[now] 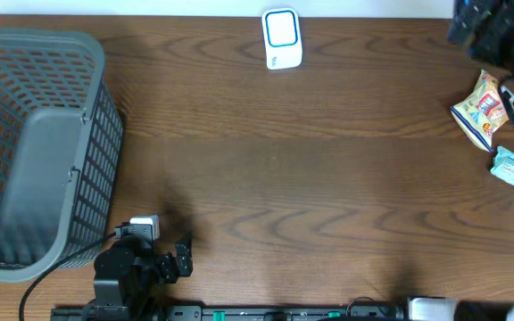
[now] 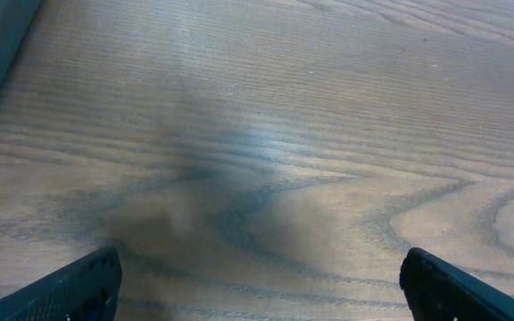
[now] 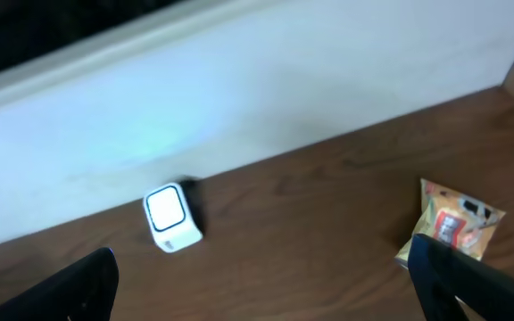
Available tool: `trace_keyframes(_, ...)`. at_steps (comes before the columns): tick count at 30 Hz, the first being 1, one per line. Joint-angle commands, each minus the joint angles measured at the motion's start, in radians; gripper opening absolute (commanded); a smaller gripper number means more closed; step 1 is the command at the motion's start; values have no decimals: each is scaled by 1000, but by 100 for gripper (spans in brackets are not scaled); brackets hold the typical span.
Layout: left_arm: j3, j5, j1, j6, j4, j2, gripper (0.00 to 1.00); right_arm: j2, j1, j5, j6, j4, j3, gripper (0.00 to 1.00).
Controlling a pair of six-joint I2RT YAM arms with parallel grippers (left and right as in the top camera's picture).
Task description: Scan the item barcode
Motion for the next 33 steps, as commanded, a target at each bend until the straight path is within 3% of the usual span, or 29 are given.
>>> trace_keyframes(1, -5, -10, 0, 2, -27, -1, 99, -51, 10, 3, -18, -40, 5, 99)
trace_keyframes(16, -5, -10, 0, 2, -27, -1, 99, -370, 10, -82, -44, -215, 5, 99)
trace_keyframes(27, -5, -10, 0, 2, -27, -1, 99, -527, 10, -82, -44, -532, 5, 99)
trace_keyframes(33, -5, -10, 0, 2, -27, -1, 99, -562, 10, -82, -44, -531, 4, 99)
